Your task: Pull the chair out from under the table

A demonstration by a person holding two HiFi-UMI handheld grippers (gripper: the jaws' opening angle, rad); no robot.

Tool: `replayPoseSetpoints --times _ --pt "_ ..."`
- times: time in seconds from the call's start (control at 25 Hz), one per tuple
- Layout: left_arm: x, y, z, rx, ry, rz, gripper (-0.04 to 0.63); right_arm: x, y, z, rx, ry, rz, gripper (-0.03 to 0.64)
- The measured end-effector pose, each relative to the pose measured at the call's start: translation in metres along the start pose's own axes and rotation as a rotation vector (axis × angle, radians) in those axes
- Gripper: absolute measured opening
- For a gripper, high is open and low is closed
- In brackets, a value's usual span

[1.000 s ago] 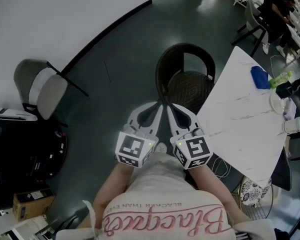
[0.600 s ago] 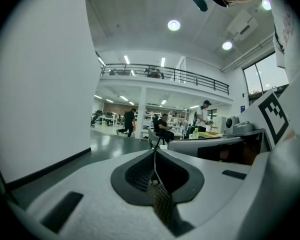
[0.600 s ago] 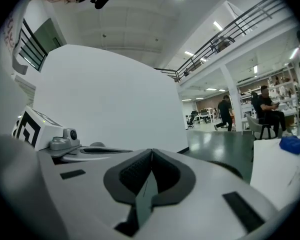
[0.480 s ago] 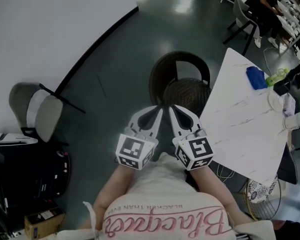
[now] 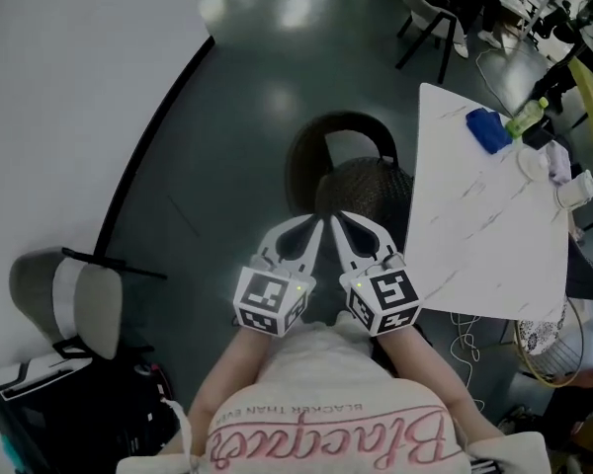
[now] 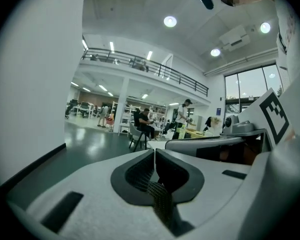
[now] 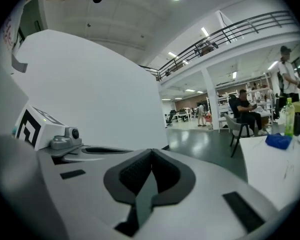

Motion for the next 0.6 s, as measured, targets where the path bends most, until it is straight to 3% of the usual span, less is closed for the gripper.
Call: replayPoseSetpoints --times 0.32,0.6 --pt "-0.009 -0.012 -0.087 -0.013 0.133 -0.024 0.011 -0.066 0.016 -0.033 0.032 0.169 -0.013 0.003" --pt "-0.02 -0.003 -0.143 0.008 0.206 -0.106 0.012 -0.106 0.029 -0.053 0.03 0.272 -0.043 0.003"
Point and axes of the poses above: the fingertips, and each gripper's own axes: x backward along the fingers, z to its right, y out of its underside, the point moved 10 cm from there along x, backward along the fingers, and after that the axes turned 14 degrees about z, right-handed, at the moved point
